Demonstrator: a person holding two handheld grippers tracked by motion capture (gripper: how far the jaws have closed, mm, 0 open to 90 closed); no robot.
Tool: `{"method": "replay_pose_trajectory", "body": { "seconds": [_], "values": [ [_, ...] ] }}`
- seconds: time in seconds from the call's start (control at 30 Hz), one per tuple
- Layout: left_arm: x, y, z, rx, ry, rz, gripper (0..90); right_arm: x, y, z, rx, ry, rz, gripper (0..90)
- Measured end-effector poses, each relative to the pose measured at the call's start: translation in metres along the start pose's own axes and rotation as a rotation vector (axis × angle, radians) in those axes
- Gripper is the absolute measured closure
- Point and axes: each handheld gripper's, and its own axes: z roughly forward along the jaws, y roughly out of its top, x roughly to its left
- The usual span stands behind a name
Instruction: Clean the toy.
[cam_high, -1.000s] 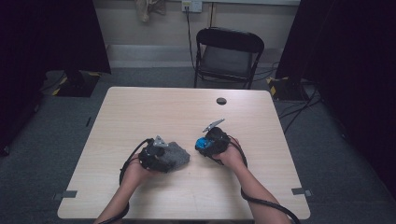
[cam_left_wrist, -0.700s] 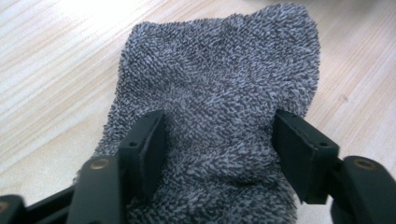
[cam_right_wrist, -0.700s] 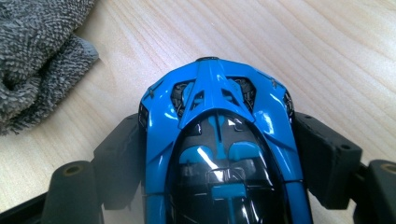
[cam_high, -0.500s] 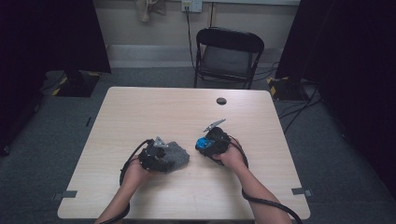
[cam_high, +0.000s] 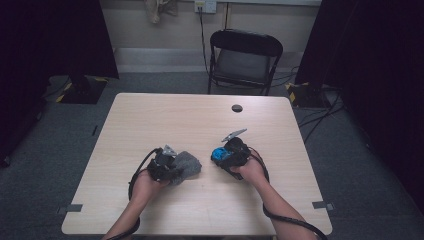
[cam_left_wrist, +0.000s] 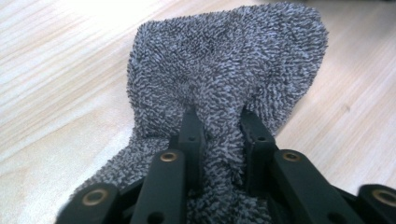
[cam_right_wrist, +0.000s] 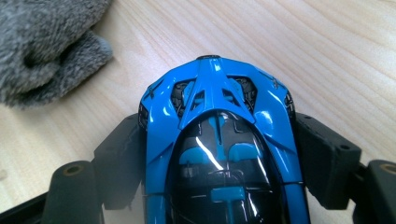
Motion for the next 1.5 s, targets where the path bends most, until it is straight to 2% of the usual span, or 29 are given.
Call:
{"method": "replay_pose_trajectory", "body": {
  "seconds": [0.13, 0.27, 0.47, 0.7, 0.8, 1.0, 1.2, 1.33, 1.5],
  "values": [
    [0.002, 0.002, -0.002, -0.009, 0.000, -0.024, 77.4, -0.001, -0.001, -0.006, -0.018, 0.013, 0.002, 24.8],
    [0.005, 0.005, -0.006, -0.029, -0.003, -0.065, 78.5, 0.000, 0.000, -0.011, -0.029, 0.030, 0.004, 24.8],
    [0.013, 0.019, -0.018, -0.095, 0.004, -0.115, 78.6, 0.005, 0.002, -0.020, -0.042, 0.041, -0.020, 24.8],
    [0.012, 0.050, -0.016, -0.107, 0.049, -0.097, 78.6, 0.019, 0.010, -0.034, -0.077, 0.069, -0.056, 24.8],
    [0.013, 0.060, -0.012, -0.104, 0.063, -0.103, 78.6, 0.026, 0.012, -0.038, -0.082, 0.085, -0.079, 24.8],
    [0.008, 0.076, -0.003, -0.100, 0.084, -0.114, 78.6, 0.035, 0.016, -0.041, -0.095, 0.105, -0.090, 24.8],
    [-0.006, 0.080, 0.007, -0.078, 0.042, -0.066, 78.7, 0.038, 0.021, -0.045, -0.116, 0.099, -0.093, 24.8],
    [-0.011, 0.078, 0.006, -0.084, 0.012, -0.050, 78.7, 0.037, 0.022, -0.045, -0.105, 0.085, -0.098, 24.8],
    [-0.015, 0.075, 0.002, -0.075, -0.008, -0.004, 78.8, 0.035, 0.021, -0.042, -0.097, 0.083, -0.087, 24.8]
  ]
}}
